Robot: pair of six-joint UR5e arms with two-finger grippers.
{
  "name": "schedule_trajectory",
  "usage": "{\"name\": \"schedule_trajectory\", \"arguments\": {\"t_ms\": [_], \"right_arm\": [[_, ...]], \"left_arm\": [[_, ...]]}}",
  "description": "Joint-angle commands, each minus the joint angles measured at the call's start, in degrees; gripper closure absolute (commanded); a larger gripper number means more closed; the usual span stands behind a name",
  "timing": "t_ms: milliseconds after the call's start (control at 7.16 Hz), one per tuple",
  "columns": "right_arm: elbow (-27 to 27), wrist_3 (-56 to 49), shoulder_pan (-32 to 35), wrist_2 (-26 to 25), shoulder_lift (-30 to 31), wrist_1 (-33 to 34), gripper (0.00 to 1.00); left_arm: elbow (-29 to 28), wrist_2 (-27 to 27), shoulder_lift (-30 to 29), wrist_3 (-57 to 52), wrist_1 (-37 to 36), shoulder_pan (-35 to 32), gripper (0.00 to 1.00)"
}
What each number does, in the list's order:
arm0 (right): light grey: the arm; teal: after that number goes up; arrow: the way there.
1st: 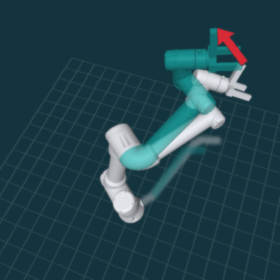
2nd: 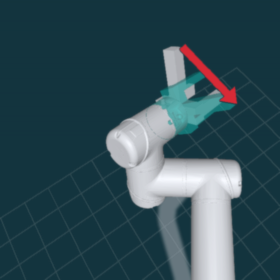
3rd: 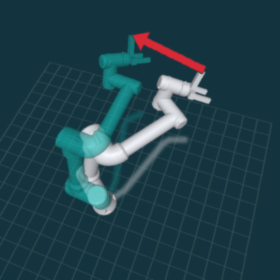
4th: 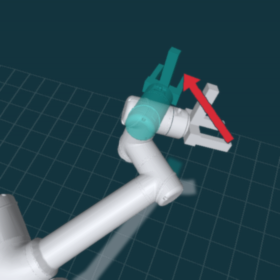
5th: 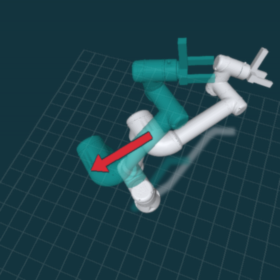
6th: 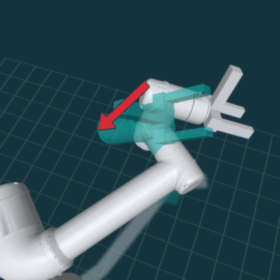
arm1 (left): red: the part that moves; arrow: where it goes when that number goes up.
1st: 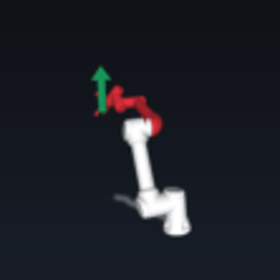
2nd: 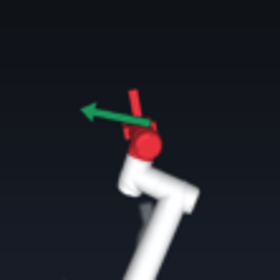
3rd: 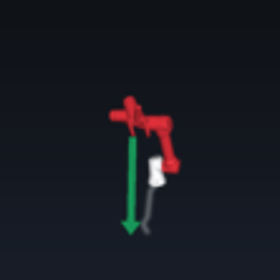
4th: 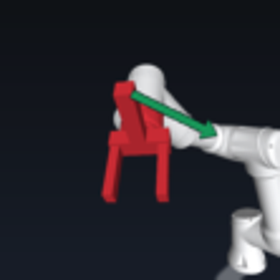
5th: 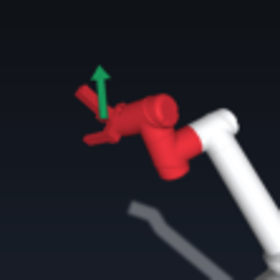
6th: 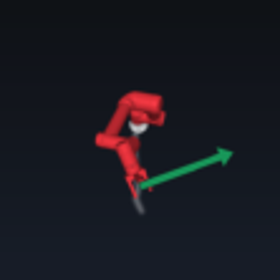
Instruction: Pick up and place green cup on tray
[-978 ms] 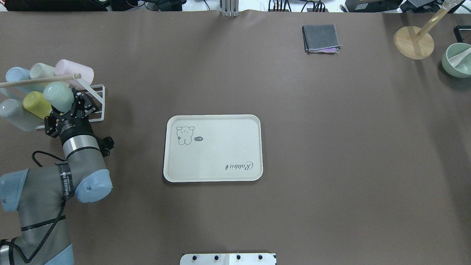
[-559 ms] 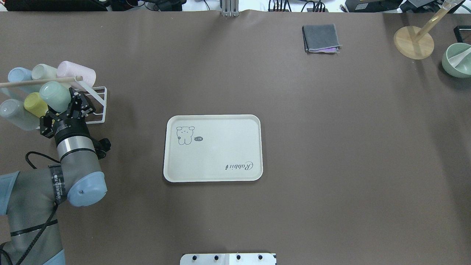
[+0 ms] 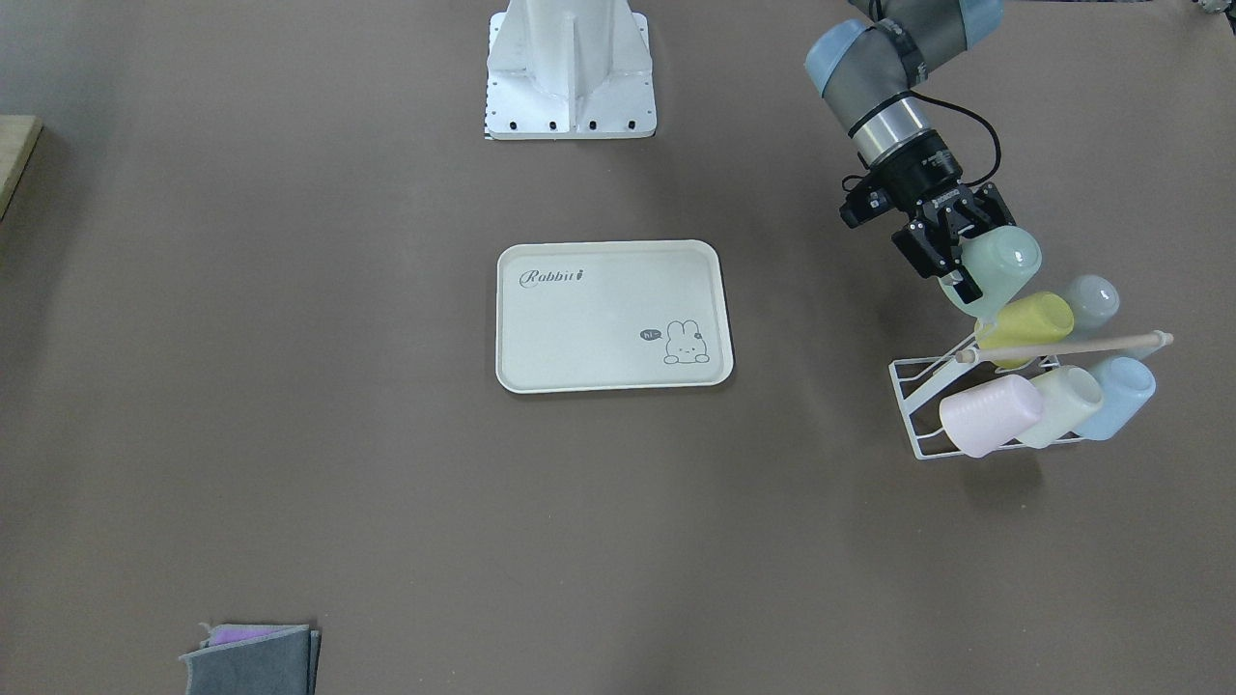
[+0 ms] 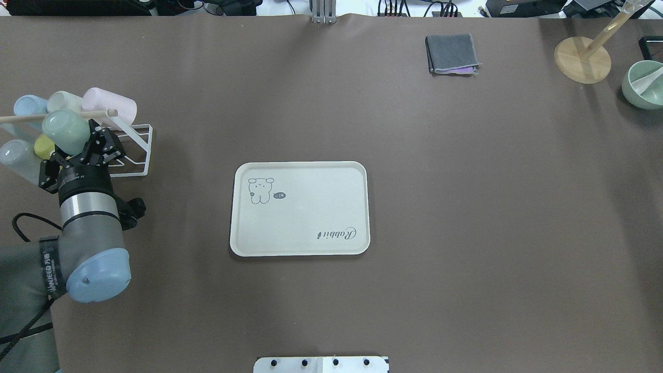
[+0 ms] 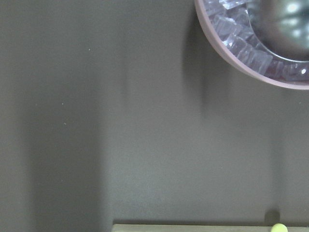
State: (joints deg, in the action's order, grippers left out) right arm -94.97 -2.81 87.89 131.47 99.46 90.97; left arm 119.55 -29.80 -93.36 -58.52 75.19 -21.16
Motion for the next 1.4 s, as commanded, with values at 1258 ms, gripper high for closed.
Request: {"name": "schedule_trajectory", "arguments": {"t_ms": [1258], "right_arm": [[0.9, 0.0, 0.0, 0.1, 0.0, 0.0, 0.00]], "left_arm": [[5.5, -26.3, 0.1, 31.4, 38.1, -0.8, 1.00]]}}
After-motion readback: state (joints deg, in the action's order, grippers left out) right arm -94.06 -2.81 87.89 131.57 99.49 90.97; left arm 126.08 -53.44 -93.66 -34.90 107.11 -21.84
